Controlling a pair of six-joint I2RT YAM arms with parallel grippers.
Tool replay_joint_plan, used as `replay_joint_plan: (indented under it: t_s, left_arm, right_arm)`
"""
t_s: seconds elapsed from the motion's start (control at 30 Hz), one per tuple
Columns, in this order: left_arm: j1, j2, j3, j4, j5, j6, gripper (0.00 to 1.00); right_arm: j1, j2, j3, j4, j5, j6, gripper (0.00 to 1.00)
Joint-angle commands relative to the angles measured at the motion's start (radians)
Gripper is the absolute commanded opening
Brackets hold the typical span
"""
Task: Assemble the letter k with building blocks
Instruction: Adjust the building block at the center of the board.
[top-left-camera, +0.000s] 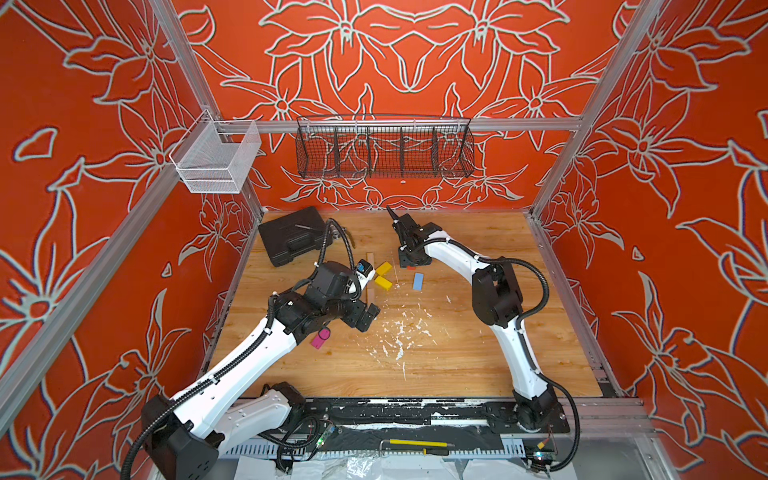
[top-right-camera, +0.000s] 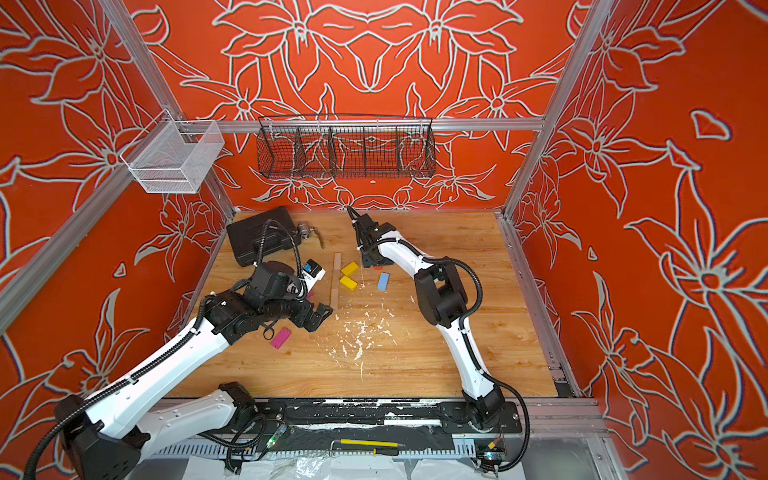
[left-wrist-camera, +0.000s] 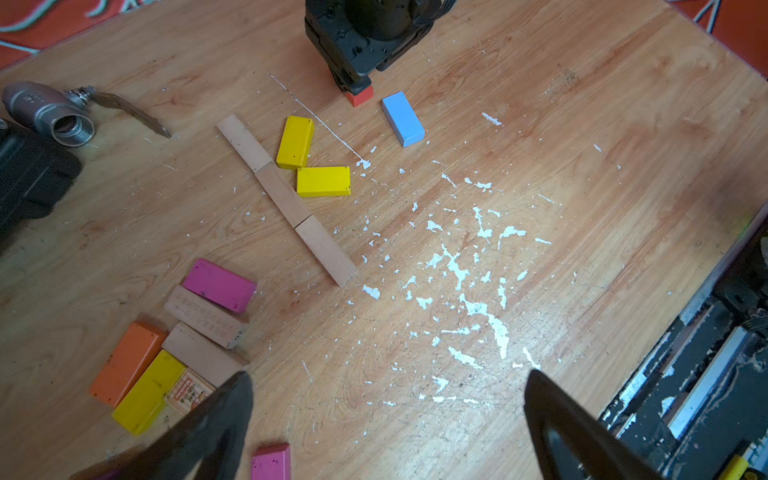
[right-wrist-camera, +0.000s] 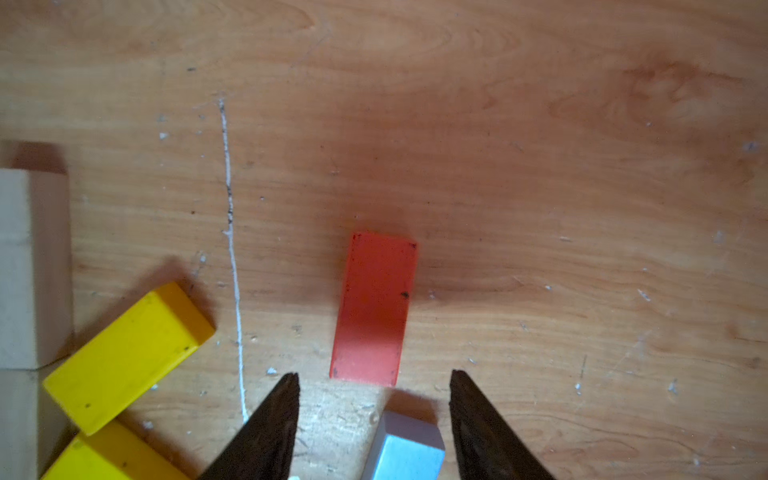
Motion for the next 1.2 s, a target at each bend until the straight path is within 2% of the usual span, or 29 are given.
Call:
replay_joint_plan:
  t_s: [0.0, 0.3, 0.73, 1.17]
  left_arm:
    - [0.001, -0.015, -0.012, 0.017, -0.004, 0.029, 1.0]
    - [0.006, -0.008, -0.003, 0.002, -0.014, 0.028, 1.0]
    - [0.017, -0.001, -0.003, 0.003, -0.02, 0.022, 1.0]
    - [0.032, 0.004, -0.002, 0.002, -0.025, 0.011, 1.0]
  right_arm:
    - [-0.007, 0.026, 0.04, -0.029, -0.015, -0.008, 0.55]
    - [-0.02, 0.054, 0.025, -0.015, -0.02, -0.005, 0.48]
    - [-0.026, 0.04, -0.002, 0.012, -0.059, -0.007, 0.48]
    - [-0.027, 0.043, -0.015, 0.039, -0.091, 0.023, 0.44]
